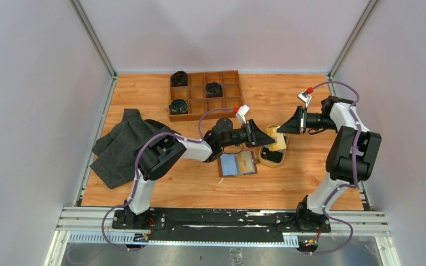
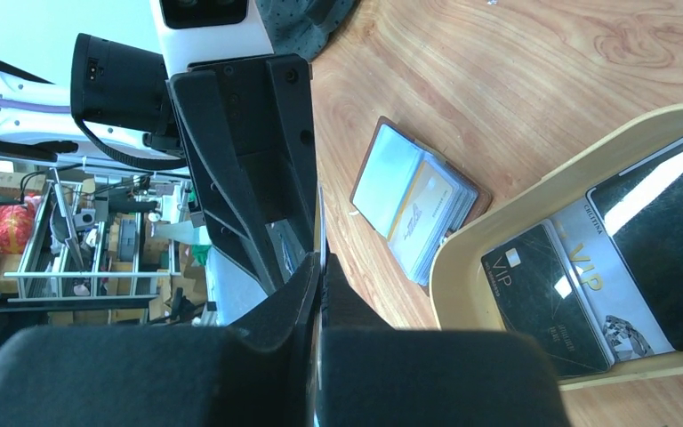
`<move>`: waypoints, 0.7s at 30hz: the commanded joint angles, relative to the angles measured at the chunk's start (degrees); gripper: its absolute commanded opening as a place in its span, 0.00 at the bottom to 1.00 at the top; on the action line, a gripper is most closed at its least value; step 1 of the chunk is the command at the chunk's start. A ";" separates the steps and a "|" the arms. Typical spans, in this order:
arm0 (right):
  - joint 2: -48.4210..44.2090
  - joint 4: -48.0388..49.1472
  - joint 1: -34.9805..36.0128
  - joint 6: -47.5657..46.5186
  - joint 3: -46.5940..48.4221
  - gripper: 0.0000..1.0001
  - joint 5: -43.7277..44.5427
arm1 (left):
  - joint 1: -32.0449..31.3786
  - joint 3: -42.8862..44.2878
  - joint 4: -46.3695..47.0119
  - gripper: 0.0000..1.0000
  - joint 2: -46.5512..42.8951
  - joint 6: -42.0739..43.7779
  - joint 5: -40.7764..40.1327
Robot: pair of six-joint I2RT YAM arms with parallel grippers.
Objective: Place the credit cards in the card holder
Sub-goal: Place the credit card in the storage box.
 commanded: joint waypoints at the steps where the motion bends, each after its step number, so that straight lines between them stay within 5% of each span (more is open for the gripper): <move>1: -0.69 0.39 0.61 -0.12 -0.96 0.00 -0.22 | -0.94 2.72 4.04 0.30 -0.26 -1.45 0.90; 6: -0.86 0.39 0.63 -0.14 -1.05 0.00 -0.29 | -0.93 3.71 4.76 0.22 0.71 -3.70 -0.60; 12: -0.97 0.37 0.61 -0.19 -1.18 0.00 -0.40 | -0.94 5.14 4.59 0.01 1.40 -3.76 -0.46; 16: -0.68 0.14 0.57 -0.39 -1.05 0.01 -0.74 | -0.73 5.04 4.79 0.00 1.87 -2.65 0.28; 21: -0.60 -0.11 0.23 -0.61 -1.16 0.22 -1.05 | 0.93 1.35 10.91 0.00 2.73 -2.98 0.95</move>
